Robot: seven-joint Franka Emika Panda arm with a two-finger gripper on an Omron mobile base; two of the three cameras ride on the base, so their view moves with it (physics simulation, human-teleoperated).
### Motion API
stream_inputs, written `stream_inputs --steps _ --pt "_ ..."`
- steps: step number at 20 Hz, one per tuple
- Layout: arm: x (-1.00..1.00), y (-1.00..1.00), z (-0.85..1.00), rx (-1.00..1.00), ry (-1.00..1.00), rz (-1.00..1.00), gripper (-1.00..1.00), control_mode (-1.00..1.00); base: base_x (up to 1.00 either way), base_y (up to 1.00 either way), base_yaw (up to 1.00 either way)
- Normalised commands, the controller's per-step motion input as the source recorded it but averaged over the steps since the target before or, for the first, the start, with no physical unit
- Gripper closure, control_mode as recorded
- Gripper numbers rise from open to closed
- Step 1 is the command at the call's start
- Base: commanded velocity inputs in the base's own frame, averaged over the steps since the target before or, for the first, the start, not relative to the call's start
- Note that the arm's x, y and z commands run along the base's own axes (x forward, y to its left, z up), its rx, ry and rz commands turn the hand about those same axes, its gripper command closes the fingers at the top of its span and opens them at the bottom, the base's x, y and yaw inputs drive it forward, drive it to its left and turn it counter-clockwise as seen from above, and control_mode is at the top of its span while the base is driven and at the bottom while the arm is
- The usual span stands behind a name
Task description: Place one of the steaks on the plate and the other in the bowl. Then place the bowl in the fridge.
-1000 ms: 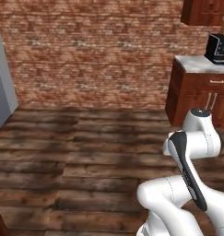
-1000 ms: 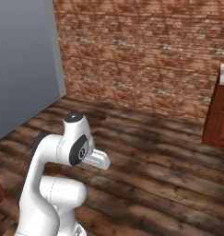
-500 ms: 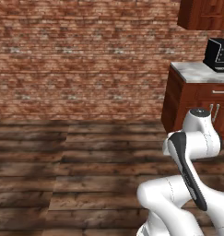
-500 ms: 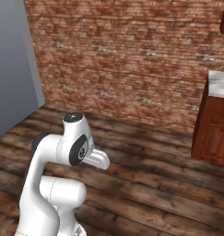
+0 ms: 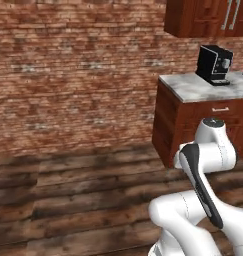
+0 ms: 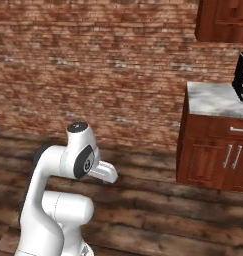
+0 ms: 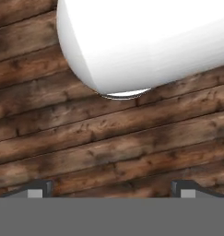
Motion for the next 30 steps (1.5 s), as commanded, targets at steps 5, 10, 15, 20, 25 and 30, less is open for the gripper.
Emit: stream_inputs --steps 5,10,15,20,25,30 --pt "0.0 0.0 0.0 0.0 0.0 0.0 -1.0 1.0 0.53 -0.66 -0.66" --pt "0.0 0.0 0.0 0.0 0.0 0.0 -1.0 1.0 0.75 -0.54 -0.6" --pt "0.0 0.0 0.0 0.0 0.0 0.0 -1.0 1.0 1.0 -0.49 -0.46" --pt "0.0 0.0 0.0 0.0 0.0 0.0 -1.0 1.0 0.96 -0.82 -0.37" --pt "0.0 0.0 0.0 0.0 0.0 0.0 -1.0 1.0 0.85 -1.0 -0.41" --pt "0.0 0.0 0.0 0.0 0.0 0.0 -1.0 1.0 0.96 -1.0 -0.29"
